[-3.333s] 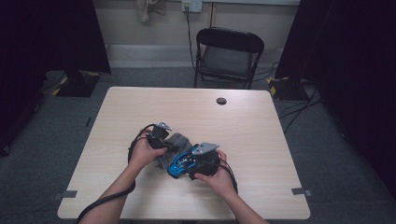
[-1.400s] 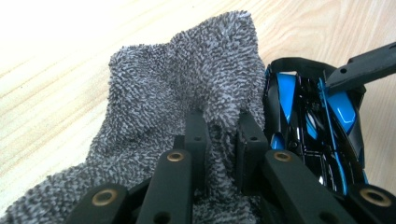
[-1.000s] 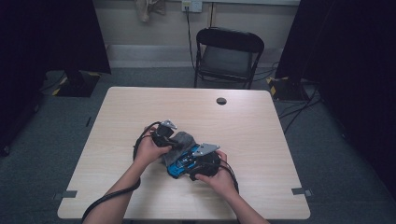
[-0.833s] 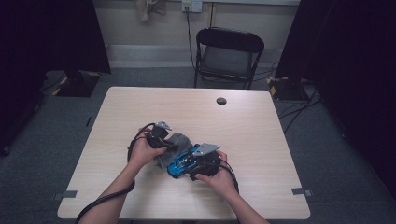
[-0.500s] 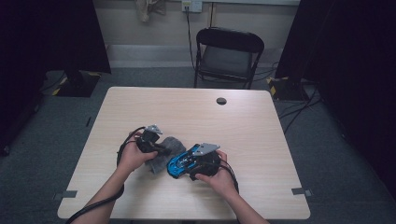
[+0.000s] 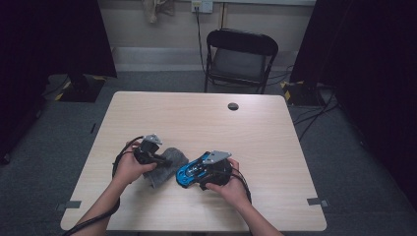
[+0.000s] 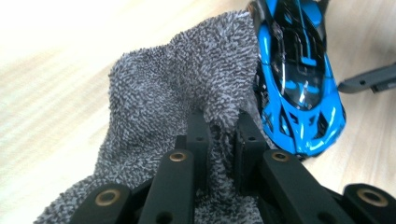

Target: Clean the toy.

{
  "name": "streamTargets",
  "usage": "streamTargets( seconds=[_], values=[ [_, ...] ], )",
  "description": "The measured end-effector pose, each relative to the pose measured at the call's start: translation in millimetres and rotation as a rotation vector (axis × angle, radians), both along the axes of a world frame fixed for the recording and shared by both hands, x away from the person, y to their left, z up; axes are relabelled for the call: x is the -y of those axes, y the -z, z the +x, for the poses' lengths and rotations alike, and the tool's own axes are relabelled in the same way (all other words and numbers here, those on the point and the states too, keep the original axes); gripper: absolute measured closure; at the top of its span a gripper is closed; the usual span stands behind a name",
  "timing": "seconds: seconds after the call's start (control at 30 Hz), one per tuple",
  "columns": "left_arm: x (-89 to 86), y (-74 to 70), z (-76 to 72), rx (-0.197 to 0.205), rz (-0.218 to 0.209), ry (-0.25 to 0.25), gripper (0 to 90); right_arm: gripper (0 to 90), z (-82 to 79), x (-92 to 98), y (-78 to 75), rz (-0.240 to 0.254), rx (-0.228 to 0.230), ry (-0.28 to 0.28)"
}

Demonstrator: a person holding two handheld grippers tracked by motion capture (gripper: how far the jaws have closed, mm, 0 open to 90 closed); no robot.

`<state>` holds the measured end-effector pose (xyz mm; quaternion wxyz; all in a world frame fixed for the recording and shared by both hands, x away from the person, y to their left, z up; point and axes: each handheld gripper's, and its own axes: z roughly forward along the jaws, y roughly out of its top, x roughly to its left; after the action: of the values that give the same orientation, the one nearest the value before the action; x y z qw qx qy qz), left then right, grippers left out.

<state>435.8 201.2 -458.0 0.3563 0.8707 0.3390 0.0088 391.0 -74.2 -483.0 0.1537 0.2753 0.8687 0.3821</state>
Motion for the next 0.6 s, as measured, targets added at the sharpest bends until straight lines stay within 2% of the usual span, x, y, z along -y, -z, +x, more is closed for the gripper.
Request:
streamTargets(
  seconds=[0.2, 0.37, 0.6],
  values=[
    [8.6, -6.6, 17.0, 0.045, -0.007, -0.042, 79.7, 10.9, 0.0, 0.3, 0.2, -0.001, 0.002, -0.002],
    [33.4, -10.7, 32.1, 0.079, -0.006, -0.024, 79.6, 10.9, -0.2, 0.2, 0.4, 0.001, 0.004, -0.001],
    [63.7, -4.3, 47.3, 0.085, 0.002, 0.006, 79.5, 10.8, -1.0, 0.9, 1.4, 0.004, 0.012, -0.005]
  ],
)
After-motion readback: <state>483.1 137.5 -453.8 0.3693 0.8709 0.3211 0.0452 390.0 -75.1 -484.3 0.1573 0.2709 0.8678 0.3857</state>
